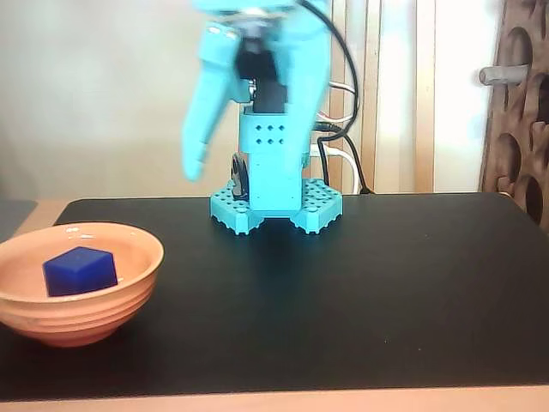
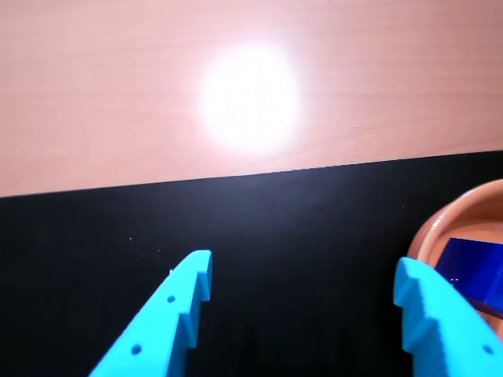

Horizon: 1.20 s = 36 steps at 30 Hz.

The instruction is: Place the blue cube in the orange bowl.

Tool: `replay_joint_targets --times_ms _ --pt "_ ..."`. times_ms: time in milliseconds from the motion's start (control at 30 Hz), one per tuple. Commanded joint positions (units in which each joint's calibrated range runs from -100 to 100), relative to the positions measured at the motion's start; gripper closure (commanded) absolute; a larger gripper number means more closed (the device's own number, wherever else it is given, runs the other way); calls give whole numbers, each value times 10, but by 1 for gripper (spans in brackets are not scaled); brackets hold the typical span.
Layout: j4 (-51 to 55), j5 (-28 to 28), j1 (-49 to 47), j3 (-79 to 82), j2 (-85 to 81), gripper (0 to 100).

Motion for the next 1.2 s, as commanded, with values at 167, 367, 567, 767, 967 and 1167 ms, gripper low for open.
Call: replay_joint_targets --times_ms 167,367,567,767,967,1167 --pt "1 -4 -45 90 -111 74" --pt "1 -4 -71 158 -164 74" --pt "1 0 -71 193 -189 74" --pt "1 1 -71 235 -216 74" --pt "1 1 -72 282 -248 74" --pt "1 0 -86 321 -279 74"
